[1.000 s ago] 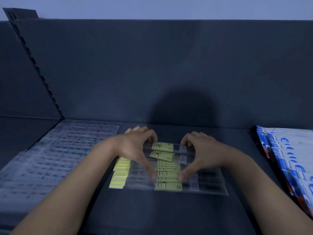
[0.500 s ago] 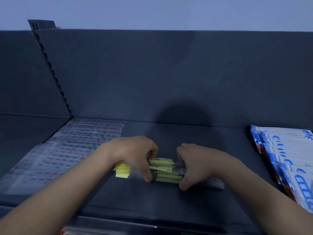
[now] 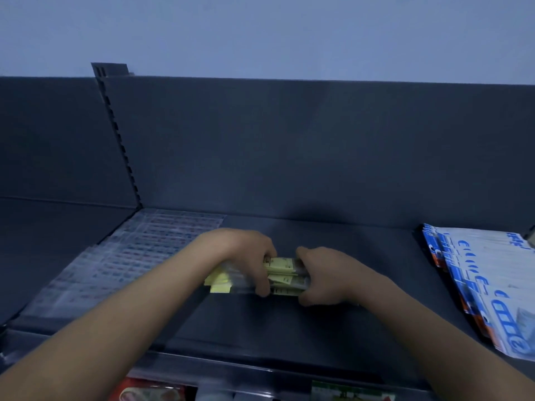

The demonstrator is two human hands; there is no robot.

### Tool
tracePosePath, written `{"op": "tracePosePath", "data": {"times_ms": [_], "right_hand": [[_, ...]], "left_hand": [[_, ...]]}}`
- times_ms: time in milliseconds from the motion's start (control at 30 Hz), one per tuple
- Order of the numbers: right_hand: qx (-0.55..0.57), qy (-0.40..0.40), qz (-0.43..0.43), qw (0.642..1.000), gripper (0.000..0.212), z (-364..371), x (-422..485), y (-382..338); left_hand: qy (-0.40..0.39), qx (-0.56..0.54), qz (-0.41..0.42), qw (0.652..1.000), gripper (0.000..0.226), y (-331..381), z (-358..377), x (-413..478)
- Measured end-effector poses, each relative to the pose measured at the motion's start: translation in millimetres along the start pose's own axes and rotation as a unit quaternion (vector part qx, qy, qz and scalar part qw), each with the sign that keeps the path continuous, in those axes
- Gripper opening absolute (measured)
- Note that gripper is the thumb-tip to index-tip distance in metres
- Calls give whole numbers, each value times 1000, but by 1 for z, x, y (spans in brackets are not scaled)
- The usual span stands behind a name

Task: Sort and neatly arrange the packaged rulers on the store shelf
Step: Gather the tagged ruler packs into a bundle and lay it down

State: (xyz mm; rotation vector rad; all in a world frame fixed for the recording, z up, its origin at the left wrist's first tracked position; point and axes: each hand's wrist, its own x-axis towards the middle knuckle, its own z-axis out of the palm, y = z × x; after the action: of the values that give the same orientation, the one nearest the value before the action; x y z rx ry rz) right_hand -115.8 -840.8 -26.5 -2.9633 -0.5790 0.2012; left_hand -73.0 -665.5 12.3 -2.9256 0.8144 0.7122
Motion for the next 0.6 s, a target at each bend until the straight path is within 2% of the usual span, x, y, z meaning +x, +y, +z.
{"op": "tracePosePath", "data": {"times_ms": [67,100,167,200,233,267,300,333,367,433,467,500,600], "right_hand": [[51,6,15,999,42,-1,0,4],[86,16,25,996,42,-2,0,7],[154,55,42,986,39,-2,0,14],[190,82,49,977,35,-3,-1,17],[236,109,57,964,31,-2,-1,20],[289,137,62,945,28,-3,-1,22],[343,161,62,923,27,-4,-1,22],[392,179,57,901,27,-5,0,21],[434,191,45,879,29,-7,1,19],[492,199,11,847,33,-10,3,13],[514,201,-9,834,33,-10,5,11],[536,206,-31,818,32,-8,7,9],[571,225,-86,785,39,-5,11,4]], "left_hand": [[37,26,-20,999,43,-2,-13,-7],[91,60,-27,994,52,-6,-20,-12],[280,82,-13,956,82,-16,-33,-21],[403,23,8,915,98,-18,-36,-26],[527,-63,35,847,108,-17,-36,-28],[624,-156,57,764,112,-14,-32,-25],[676,-244,63,692,114,-10,-28,-19],[672,-340,69,655,117,-4,-23,-13],[612,-448,86,646,120,5,-20,-6],[419,-624,134,646,118,22,-15,4],[358,-658,146,646,110,27,-15,9],[334,-665,154,650,97,30,-16,15],[335,-634,203,667,49,40,-25,24]]}}
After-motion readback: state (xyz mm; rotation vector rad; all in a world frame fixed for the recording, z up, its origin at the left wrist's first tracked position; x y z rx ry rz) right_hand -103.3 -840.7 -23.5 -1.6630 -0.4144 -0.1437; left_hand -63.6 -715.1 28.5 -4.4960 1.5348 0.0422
